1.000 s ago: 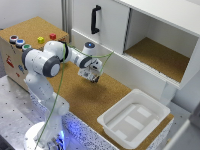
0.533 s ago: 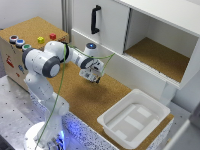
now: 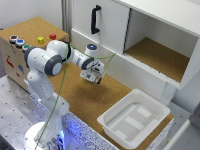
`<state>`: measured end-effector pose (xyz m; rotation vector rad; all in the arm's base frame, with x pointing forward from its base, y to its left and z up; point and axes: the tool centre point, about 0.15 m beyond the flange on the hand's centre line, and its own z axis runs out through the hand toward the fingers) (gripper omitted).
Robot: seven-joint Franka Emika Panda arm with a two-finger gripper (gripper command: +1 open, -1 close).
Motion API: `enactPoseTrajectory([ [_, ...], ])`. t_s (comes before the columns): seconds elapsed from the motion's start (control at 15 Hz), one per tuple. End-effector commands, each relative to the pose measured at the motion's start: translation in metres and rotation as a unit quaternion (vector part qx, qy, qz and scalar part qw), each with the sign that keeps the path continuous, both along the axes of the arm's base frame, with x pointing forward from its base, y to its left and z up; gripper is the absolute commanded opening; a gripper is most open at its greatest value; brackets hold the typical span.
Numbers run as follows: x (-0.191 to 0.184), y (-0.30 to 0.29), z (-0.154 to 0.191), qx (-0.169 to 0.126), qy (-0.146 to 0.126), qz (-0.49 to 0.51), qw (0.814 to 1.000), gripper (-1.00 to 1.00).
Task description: Go towards the purple block and lift it
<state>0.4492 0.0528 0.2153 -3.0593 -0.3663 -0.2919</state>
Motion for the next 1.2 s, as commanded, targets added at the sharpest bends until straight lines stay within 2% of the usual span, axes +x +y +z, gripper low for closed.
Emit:
enactPoseTrajectory([
  [0.0,0.031,0.006,-0.020,-0.066,0.019,-0.010,0.998,-1.00],
  [0.13,0.031,0.004,-0.025,-0.085,0.029,-0.013,0.996,-1.00],
  [0.27,0.024,0.001,-0.017,-0.099,0.022,-0.014,0.995,-1.00],
  [0.33,0.017,-0.001,-0.007,-0.098,0.020,-0.022,0.995,-1.00],
  [0.53,-0.009,0.005,0.044,-0.106,-0.012,0.000,0.994,-1.00],
  [0.67,-0.018,0.009,0.070,-0.111,-0.020,0.013,0.994,-1.00],
  [0.87,-0.038,0.034,0.135,-0.100,-0.043,0.091,0.990,-1.00],
  [0.93,-0.047,0.048,0.163,-0.091,-0.042,0.133,0.986,-1.00],
  [1.13,-0.071,0.084,0.219,-0.058,-0.013,0.235,0.970,-1.00],
])
